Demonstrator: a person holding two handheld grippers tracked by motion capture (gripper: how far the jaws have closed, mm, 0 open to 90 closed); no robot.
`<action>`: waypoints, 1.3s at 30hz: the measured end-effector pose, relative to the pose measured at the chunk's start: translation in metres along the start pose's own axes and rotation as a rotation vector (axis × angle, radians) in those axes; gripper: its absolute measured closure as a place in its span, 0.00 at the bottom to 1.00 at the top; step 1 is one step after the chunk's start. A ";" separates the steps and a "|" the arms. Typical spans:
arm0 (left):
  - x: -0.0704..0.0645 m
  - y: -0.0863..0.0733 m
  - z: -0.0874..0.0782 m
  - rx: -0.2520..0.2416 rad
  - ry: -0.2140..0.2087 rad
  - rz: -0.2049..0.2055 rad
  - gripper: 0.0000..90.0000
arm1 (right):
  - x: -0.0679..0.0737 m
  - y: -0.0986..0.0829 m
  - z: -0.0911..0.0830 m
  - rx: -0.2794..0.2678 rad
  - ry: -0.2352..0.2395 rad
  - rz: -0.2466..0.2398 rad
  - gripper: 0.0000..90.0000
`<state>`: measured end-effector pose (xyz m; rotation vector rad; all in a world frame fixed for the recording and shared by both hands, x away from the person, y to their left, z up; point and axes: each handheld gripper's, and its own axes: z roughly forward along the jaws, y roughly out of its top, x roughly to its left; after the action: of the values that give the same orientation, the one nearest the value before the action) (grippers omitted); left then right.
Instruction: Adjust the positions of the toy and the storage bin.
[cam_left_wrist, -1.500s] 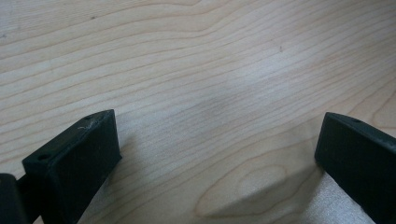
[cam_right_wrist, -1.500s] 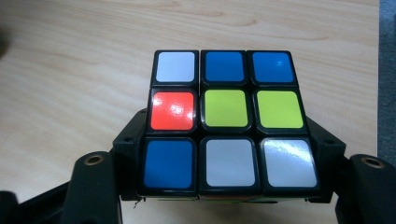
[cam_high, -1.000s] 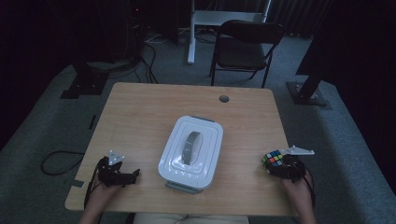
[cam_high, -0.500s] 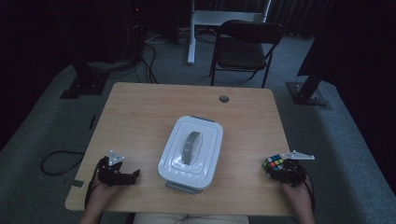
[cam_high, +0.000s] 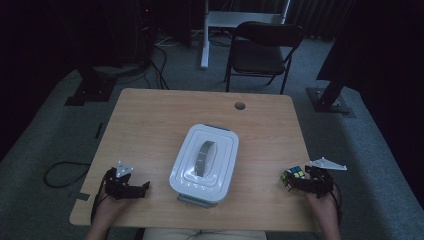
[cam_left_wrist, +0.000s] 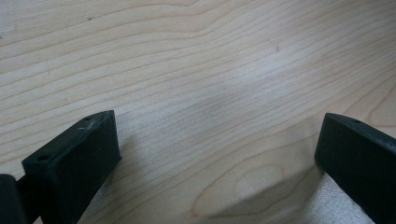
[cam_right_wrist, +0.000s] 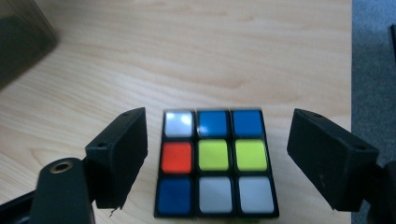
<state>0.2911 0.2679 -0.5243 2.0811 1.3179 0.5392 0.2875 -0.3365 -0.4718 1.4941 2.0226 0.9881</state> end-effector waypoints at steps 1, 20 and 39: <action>0.000 0.000 0.000 0.000 0.000 0.000 0.00 | 0.001 0.002 -0.001 -0.005 0.003 -0.002 0.21; 0.000 0.000 0.000 -0.001 -0.010 0.011 0.00 | 0.047 0.029 0.015 -0.081 0.186 -0.149 0.15; 0.001 0.000 0.000 -0.002 -0.017 0.017 0.00 | 0.088 0.006 0.066 0.014 0.349 -0.250 0.16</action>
<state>0.2909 0.2686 -0.5245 2.0928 1.2902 0.5289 0.3094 -0.2339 -0.5041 1.0947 2.3894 1.1936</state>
